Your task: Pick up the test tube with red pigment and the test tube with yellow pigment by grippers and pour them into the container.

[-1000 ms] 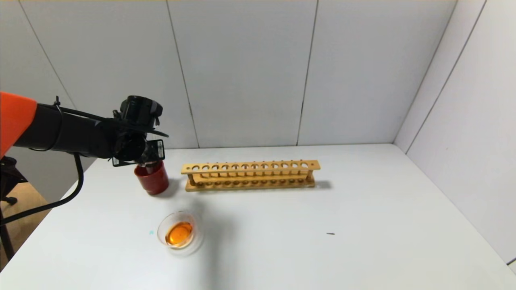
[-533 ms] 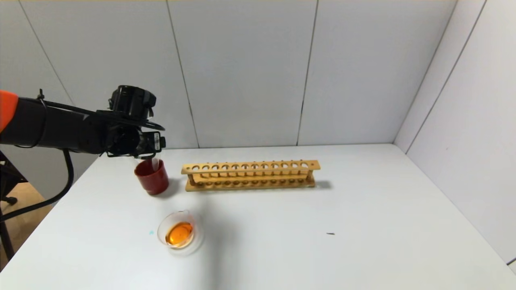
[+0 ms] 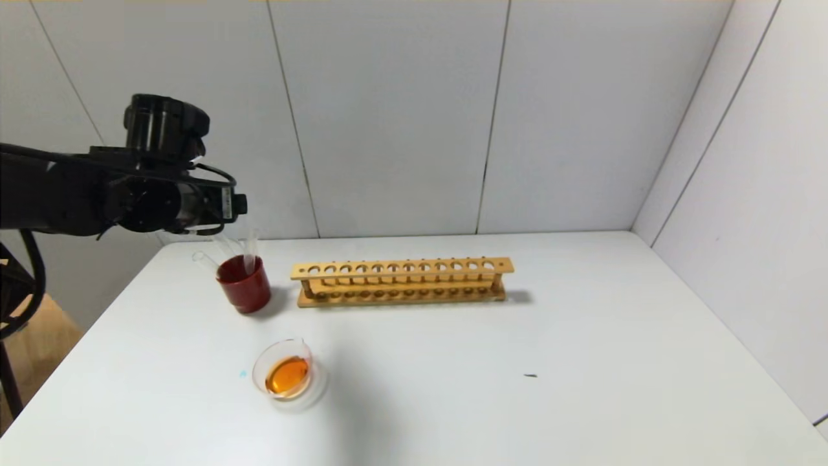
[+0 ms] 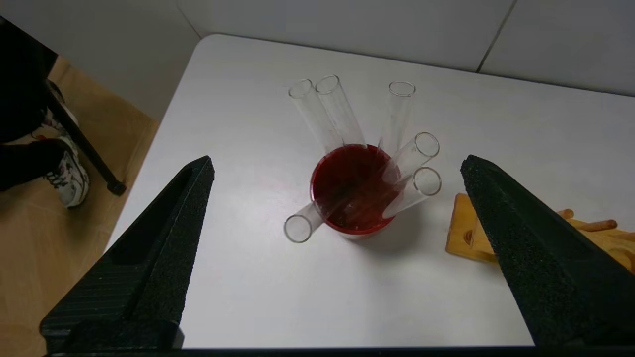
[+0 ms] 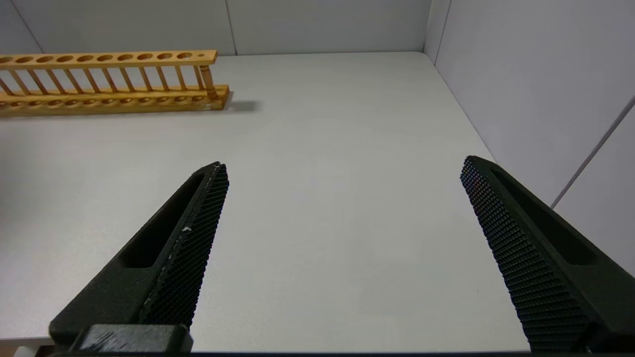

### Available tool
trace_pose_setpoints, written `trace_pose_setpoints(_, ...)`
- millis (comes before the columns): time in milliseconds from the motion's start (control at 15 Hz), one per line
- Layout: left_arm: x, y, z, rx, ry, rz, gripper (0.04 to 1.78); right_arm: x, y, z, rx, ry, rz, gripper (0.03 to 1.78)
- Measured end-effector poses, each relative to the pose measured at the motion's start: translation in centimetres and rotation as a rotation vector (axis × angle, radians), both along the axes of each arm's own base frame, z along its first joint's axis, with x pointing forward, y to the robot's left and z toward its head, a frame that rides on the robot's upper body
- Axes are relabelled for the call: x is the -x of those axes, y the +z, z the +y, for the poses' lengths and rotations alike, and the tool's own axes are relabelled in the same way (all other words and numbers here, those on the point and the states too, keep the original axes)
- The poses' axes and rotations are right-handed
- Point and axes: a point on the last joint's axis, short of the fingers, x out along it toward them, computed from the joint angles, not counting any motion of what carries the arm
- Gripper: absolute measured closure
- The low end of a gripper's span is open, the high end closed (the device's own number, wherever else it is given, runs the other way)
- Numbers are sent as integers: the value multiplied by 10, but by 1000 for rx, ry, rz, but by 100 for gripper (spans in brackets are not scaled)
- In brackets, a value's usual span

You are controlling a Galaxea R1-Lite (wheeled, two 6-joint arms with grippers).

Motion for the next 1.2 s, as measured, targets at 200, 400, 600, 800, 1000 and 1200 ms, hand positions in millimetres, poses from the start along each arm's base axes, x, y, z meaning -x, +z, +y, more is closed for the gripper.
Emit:
trace_pose_setpoints(200,36,25,7,-16,-11,-53,7,0,0,0,0,0,0,10)
trace_pose_setpoints(400,86,53,17,-49,-22,-104,7,0,0,0,0,0,0,10)
trace_pose_setpoints(600,147,73,28,-65,-19,-138,7,0,0,0,0,0,0,10)
trace_pose_setpoints(800,209,81,40,-74,14,-157,7,0,0,0,0,0,0,10)
trace_pose_setpoints(1000,269,80,51,-93,84,-156,7,0,0,0,0,0,0,10)
trace_pose_setpoints(1200,325,69,59,-109,130,-133,7,0,0,0,0,0,0,10)
